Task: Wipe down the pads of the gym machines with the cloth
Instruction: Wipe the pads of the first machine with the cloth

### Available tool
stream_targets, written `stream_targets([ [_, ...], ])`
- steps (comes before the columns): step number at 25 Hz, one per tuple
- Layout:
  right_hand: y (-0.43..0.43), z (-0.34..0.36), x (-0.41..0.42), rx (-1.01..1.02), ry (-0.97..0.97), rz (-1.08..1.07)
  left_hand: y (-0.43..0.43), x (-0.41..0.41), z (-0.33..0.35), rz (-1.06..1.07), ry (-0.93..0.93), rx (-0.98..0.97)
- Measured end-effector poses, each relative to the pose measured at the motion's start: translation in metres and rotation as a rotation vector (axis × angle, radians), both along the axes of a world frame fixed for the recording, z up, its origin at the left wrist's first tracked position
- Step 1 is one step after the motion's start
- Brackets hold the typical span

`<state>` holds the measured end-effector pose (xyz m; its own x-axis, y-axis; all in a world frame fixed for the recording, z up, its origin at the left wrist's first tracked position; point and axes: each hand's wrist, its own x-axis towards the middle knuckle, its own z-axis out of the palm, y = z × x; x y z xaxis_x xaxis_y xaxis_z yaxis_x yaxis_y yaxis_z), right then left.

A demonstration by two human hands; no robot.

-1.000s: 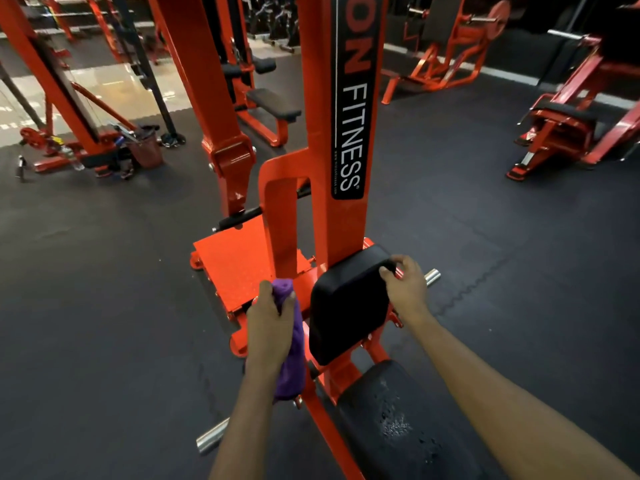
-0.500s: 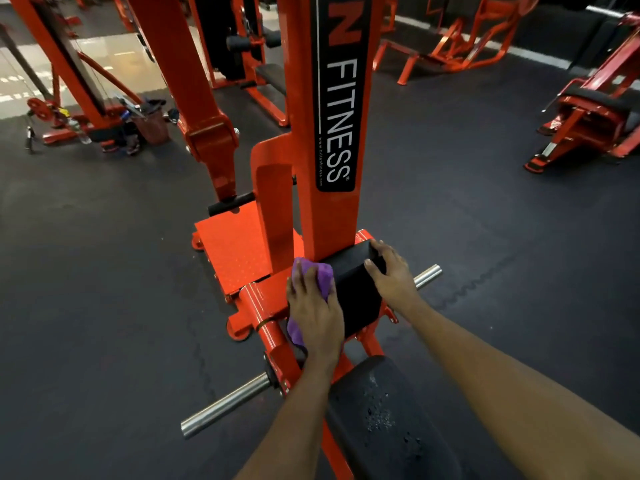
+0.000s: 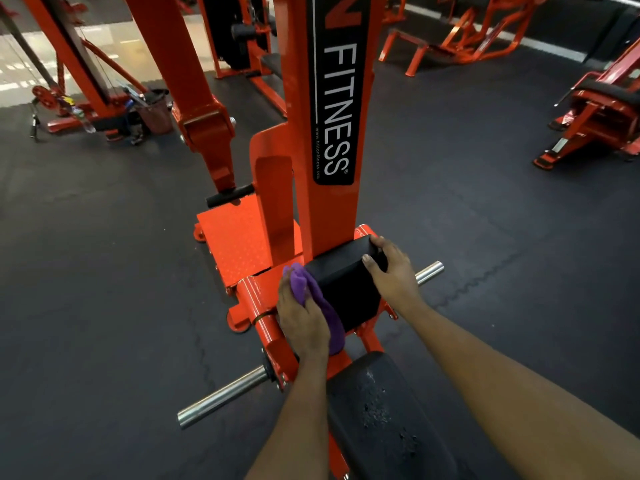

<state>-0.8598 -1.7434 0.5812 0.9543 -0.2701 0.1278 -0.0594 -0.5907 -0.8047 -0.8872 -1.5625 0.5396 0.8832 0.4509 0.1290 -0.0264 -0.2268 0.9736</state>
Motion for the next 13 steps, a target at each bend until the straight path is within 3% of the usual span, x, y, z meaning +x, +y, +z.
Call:
stream_targets([
  [5, 0.004, -0.001, -0.004, -0.034, -0.037, 0.009, 0.017, -0.041, -0.042, -0.047, 0.236, -0.15],
  [8, 0.005, -0.002, -0.006, -0.047, -0.053, -0.004, 0.001, -0.032, -0.014, -0.02, 0.033, -0.269],
  [11, 0.011, -0.005, -0.008, -0.023, -0.075, -0.031, -0.014, -0.01, 0.012, -0.021, -0.187, -0.164],
  [13, 0.014, -0.009, -0.006, 0.003, -0.092, -0.031, -0.017, -0.007, -0.003, -0.016, -0.174, -0.143],
])
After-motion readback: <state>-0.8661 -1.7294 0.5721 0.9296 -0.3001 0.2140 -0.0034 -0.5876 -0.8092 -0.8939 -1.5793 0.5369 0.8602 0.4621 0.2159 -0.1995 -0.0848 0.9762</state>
